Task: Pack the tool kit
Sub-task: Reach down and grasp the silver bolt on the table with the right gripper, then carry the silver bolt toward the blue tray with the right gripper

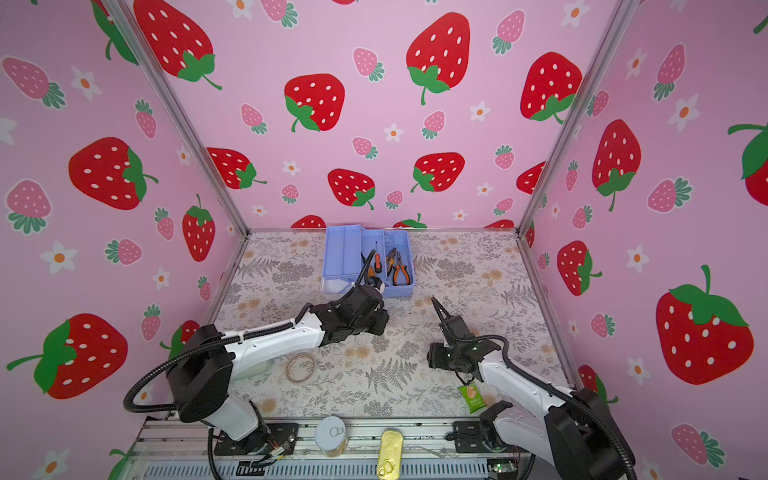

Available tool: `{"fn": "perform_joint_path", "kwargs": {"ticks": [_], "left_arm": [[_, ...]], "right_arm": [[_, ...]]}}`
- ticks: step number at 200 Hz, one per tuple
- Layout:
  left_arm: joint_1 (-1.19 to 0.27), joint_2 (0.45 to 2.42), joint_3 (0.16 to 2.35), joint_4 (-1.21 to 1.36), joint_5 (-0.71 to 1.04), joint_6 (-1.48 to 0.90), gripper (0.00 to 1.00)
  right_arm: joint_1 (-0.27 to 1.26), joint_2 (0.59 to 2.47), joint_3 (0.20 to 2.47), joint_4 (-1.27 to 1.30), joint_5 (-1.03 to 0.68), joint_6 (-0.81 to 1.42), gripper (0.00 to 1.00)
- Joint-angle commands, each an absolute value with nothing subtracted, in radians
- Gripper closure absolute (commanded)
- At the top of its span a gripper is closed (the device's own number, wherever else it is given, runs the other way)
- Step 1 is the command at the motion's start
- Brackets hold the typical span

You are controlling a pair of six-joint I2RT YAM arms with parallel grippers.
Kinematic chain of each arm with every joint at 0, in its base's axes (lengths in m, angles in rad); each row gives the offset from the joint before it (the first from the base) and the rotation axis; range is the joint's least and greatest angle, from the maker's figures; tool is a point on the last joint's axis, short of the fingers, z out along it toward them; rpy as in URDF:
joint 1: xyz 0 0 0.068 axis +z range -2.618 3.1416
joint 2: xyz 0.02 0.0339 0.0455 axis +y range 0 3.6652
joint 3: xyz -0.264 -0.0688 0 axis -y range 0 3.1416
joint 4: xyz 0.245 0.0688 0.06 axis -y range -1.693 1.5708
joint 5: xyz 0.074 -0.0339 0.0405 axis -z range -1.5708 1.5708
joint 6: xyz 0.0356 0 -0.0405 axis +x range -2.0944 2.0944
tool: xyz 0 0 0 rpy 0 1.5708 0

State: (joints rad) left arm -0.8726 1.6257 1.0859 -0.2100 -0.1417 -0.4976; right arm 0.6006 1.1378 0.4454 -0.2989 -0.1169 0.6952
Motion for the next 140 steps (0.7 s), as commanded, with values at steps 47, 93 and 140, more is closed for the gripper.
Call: {"fn": "perform_joint_path", "kwargs": {"ticks": [47, 93, 140], "left_arm": [[-0.87, 1.603, 1.1, -0.246, -0.185, -0.483, 0.56], [-0.863, 1.601, 1.099, -0.245, -0.17, -0.486, 0.57], [-0.862, 1.583, 1.079, -0.233, -0.143, -0.487, 0.58]], "right_arm": [[0.611, 1.342, 0.511, -0.192, -0.162, 0.664, 0.7], [0.614, 1.438, 0.516, -0.231, -0.088, 0.613, 0.89], [0.615, 1.426, 0.547, -0.161, -0.158, 0.595, 1.0]]}}
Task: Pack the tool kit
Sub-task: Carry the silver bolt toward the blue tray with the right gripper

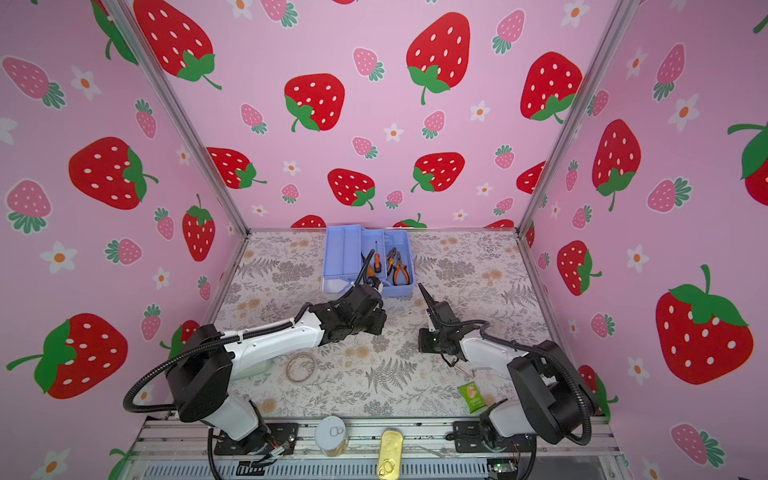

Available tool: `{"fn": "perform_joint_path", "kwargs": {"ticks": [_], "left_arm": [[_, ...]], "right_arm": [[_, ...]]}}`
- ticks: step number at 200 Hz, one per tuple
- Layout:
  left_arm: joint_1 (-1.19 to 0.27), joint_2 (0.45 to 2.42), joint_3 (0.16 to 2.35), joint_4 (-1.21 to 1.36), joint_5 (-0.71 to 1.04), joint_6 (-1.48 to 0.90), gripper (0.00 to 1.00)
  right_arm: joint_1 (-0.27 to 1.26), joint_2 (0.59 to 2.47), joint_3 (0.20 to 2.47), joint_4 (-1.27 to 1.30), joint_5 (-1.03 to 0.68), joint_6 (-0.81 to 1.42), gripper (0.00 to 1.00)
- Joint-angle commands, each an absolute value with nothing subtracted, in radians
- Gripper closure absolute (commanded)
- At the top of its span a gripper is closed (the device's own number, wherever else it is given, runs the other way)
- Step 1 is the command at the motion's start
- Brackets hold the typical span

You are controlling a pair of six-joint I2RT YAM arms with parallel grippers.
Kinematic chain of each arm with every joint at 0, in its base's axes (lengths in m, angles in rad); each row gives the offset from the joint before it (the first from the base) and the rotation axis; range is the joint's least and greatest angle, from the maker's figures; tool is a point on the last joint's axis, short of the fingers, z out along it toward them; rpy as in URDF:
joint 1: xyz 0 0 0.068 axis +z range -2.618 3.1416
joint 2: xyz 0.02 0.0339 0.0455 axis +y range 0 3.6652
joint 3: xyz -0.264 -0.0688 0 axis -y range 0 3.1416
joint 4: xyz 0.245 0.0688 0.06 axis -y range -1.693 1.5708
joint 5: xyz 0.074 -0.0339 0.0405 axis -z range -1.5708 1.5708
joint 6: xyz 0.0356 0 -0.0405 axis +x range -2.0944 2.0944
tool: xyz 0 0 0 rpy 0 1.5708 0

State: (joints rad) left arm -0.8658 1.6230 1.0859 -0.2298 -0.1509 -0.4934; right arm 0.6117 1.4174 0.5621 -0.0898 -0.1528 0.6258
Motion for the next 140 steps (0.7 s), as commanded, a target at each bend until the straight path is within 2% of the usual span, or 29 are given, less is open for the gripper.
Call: {"fn": "perform_joint_path", "kwargs": {"ticks": [1, 21, 39, 90, 140], "left_arm": [[-0.861, 1.582, 1.078, -0.234, -0.144, -0.486, 0.58], [-0.851, 1.513, 1.05, -0.251, -0.223, -0.501, 0.61], [-0.811, 1.398, 0.996, -0.235, -0.251, -0.504, 0.58], [-0.696, 1.149, 0.882, -0.259, -0.395, -0.524, 0.53], [-0.566, 1.064, 0.791, -0.234, -0.35, -0.537, 0.53]], "right_arm": [[0.614, 1.423, 0.551, -0.16, -0.16, 0.594, 1.0], [0.611, 1.378, 0.655, -0.138, -0.202, 0.578, 1.0], [0.609, 1.382, 0.795, -0.11, -0.24, 0.567, 1.0], [0.613, 1.669, 1.258, -0.127, -0.355, 0.532, 1.0], [0.645, 1.917, 1.594, -0.164, -0.377, 0.53, 1.0]]}}
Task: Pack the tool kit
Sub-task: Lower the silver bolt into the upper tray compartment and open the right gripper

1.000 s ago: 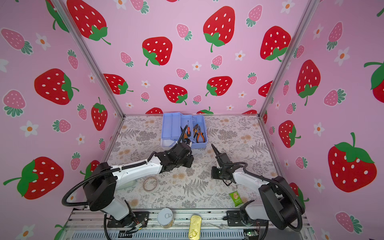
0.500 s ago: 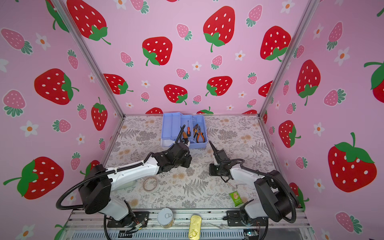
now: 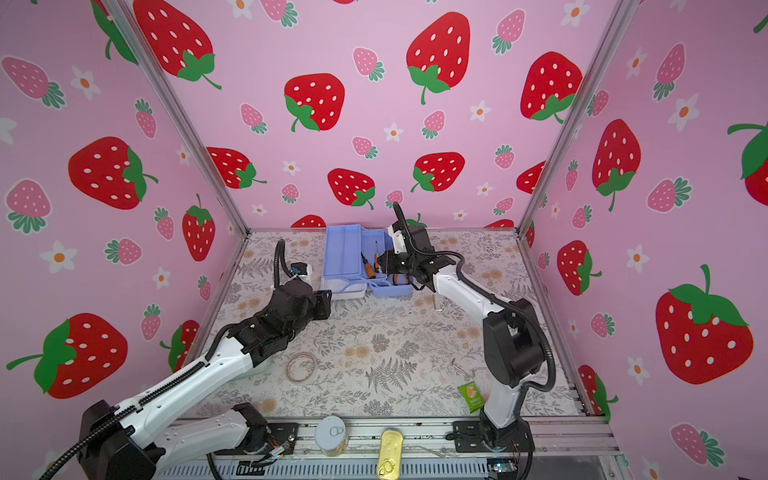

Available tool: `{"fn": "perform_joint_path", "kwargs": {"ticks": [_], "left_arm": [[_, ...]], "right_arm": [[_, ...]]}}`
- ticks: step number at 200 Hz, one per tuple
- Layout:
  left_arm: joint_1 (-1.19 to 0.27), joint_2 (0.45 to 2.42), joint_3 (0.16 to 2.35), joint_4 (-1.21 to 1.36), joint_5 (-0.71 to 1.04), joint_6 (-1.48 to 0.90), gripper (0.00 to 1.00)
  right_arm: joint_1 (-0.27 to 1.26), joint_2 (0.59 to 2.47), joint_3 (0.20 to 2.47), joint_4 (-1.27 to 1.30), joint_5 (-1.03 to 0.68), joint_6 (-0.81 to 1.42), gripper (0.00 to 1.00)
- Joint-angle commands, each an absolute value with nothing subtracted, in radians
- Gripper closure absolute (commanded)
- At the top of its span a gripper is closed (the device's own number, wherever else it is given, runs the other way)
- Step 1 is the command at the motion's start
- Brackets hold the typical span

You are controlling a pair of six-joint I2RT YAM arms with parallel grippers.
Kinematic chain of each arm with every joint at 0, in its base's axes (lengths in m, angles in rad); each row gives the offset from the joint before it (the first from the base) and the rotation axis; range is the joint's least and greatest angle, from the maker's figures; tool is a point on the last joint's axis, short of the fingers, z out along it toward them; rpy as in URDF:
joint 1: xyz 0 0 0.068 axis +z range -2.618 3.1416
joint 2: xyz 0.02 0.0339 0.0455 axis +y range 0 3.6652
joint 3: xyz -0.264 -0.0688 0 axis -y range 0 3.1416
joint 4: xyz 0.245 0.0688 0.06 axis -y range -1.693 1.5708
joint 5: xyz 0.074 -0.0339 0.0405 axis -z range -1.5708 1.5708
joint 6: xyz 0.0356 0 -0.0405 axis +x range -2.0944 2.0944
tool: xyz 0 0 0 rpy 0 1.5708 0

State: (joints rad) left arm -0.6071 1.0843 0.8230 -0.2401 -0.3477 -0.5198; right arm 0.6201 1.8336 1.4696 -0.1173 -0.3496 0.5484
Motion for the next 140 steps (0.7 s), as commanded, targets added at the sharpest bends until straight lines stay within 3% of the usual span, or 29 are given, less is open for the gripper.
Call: {"fn": "perform_joint_path", "kwargs": {"ticks": [1, 82, 102, 140], "left_arm": [[-0.564, 1.063, 0.789, -0.233, -0.348, -0.538, 0.53], [-0.526, 1.07, 0.773, -0.215, -0.24, -0.537, 0.55], [-0.525, 1.077, 0.776, -0.215, -0.233, -0.536, 0.55], [-0.524, 1.09, 0.781, -0.216, -0.213, -0.541, 0.55]], "right_arm": [[0.646, 1.921, 1.6, -0.165, -0.376, 0.529, 1.0], [0.729, 2.261, 2.089, -0.356, -0.279, 0.483, 1.0], [0.733, 2.302, 2.133, -0.352, -0.273, 0.48, 0.9], [0.734, 2.321, 2.152, -0.357, -0.209, 0.471, 0.82]]}}
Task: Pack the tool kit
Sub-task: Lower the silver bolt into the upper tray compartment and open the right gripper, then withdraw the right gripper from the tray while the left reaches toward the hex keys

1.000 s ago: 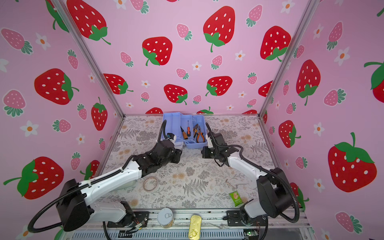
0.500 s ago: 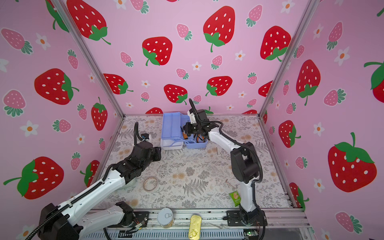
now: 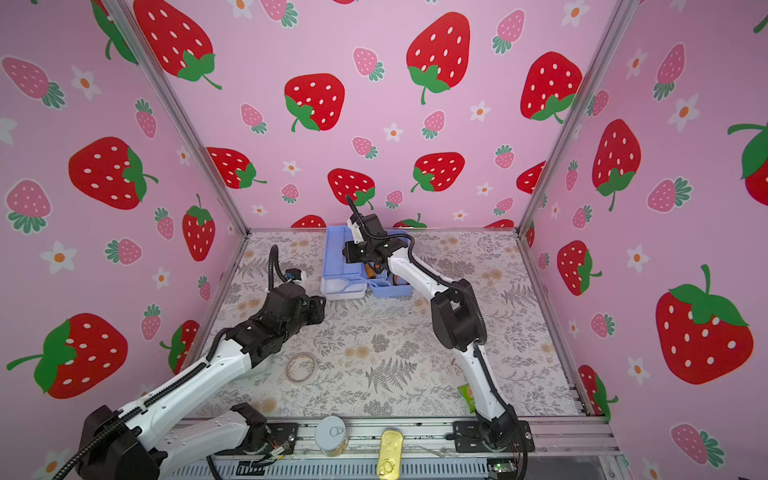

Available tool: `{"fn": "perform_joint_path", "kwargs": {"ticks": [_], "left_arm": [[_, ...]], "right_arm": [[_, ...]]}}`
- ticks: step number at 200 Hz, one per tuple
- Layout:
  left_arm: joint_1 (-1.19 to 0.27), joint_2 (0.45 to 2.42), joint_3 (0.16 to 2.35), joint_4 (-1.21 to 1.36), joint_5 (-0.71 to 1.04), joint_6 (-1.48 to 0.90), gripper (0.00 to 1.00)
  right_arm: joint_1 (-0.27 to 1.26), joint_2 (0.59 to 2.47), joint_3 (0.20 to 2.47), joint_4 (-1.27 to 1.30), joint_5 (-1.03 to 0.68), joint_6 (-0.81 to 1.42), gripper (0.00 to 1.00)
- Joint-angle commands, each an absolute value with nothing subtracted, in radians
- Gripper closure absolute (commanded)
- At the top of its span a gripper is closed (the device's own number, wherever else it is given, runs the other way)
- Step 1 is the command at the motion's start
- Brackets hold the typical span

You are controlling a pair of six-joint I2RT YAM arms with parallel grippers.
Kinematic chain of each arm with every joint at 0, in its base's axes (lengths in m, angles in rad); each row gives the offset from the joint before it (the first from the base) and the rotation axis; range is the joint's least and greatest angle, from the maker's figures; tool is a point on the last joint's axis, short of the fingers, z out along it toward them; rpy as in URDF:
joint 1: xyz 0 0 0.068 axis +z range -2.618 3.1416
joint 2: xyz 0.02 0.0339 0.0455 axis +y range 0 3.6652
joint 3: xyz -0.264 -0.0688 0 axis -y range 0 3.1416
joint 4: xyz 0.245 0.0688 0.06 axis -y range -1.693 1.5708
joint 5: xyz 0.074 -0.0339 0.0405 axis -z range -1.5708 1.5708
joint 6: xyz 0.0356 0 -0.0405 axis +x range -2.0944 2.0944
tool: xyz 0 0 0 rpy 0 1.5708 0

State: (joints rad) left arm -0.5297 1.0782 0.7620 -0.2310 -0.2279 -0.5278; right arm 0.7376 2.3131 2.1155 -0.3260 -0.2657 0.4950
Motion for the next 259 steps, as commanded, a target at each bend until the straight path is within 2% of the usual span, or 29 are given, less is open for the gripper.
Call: {"fn": "perform_joint_path", "kwargs": {"ticks": [1, 30, 43, 66, 83, 112, 138, 191, 197, 220, 259], "left_arm": [[-0.524, 1.09, 0.782, -0.215, -0.212, -0.541, 0.55], [-0.525, 1.116, 0.792, -0.213, -0.185, -0.542, 0.55], [-0.536, 1.136, 0.812, -0.221, -0.18, -0.528, 0.55], [-0.632, 1.186, 0.885, -0.265, -0.242, -0.493, 0.55], [-0.71, 1.239, 0.927, -0.259, -0.232, -0.483, 0.55], [-0.831, 1.363, 1.007, -0.256, -0.227, -0.471, 0.45], [-0.913, 1.474, 1.096, -0.263, -0.188, -0.456, 0.37], [-1.042, 1.686, 1.29, -0.314, -0.108, -0.439, 0.28], [-1.055, 1.715, 1.318, -0.328, -0.1, -0.439, 0.27], [-1.11, 1.831, 1.437, -0.401, -0.085, -0.448, 0.27], [-1.141, 2.044, 1.66, -0.497, -0.188, -0.418, 0.26]], "right_arm": [[0.733, 2.321, 2.152, -0.359, -0.207, 0.471, 0.81], [0.733, 2.305, 2.143, -0.373, -0.186, 0.462, 0.61], [0.733, 2.275, 2.127, -0.368, -0.177, 0.452, 0.57], [0.733, 2.163, 2.062, -0.372, -0.121, 0.403, 0.56], [0.733, 2.021, 1.936, -0.362, -0.016, 0.356, 0.56], [0.715, 1.711, 1.595, -0.293, 0.175, 0.347, 0.51], [0.664, 1.459, 1.323, -0.282, 0.242, 0.392, 0.49], [0.465, 1.072, 0.901, -0.326, 0.213, 0.471, 0.49], [0.436, 1.045, 0.865, -0.326, 0.202, 0.47, 0.45], [0.33, 0.993, 0.771, -0.367, 0.159, 0.445, 0.44], [0.236, 0.974, 0.634, -0.365, 0.094, 0.454, 0.43]]}}
